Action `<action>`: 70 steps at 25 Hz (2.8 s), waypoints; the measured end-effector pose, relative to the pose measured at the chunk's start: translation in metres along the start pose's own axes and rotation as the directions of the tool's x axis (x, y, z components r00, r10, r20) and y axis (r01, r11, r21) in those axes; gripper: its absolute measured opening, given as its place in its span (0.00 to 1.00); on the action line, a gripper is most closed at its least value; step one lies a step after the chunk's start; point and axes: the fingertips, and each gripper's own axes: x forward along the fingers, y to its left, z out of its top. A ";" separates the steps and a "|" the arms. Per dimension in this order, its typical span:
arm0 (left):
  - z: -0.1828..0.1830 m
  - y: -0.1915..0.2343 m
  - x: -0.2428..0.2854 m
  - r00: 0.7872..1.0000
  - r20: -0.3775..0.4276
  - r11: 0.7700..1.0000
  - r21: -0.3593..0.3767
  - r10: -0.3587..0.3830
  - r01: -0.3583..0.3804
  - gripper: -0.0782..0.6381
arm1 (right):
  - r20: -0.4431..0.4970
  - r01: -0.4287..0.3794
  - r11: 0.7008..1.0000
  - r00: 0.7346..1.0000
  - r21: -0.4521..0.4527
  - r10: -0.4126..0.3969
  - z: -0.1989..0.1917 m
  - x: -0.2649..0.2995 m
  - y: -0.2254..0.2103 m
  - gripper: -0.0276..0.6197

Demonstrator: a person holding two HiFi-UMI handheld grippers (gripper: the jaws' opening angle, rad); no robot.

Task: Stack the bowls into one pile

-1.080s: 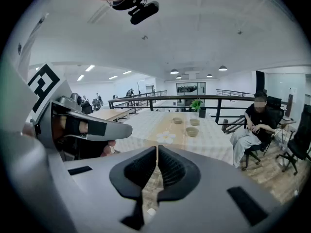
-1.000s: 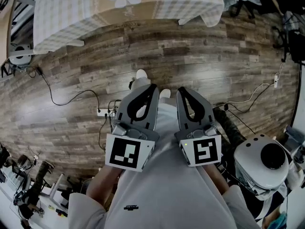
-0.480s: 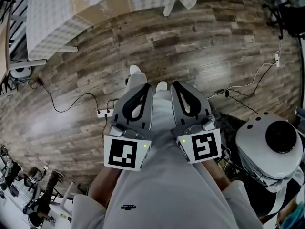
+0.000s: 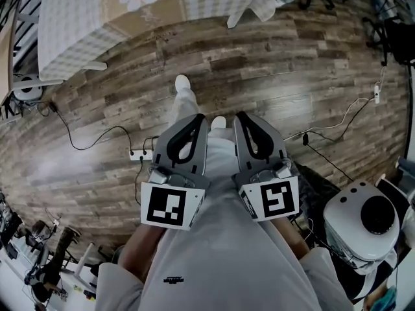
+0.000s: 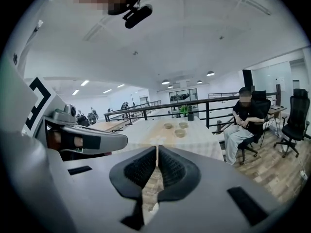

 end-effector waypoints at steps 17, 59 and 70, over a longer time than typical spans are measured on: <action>0.133 0.190 0.100 0.996 0.079 0.998 -0.055 -0.030 0.035 0.13 | -0.011 0.062 0.997 0.998 -0.036 -0.062 0.107 0.218 0.003 0.10; 0.280 0.278 0.463 0.959 -0.080 0.953 -0.120 0.270 -0.278 0.13 | -0.148 -0.312 0.950 0.941 -0.025 0.305 0.243 0.506 -0.257 0.10; 0.242 0.324 0.503 0.963 -0.162 0.962 -0.136 0.216 -0.238 0.13 | -0.221 -0.209 0.978 0.953 0.024 0.209 0.206 0.563 -0.277 0.10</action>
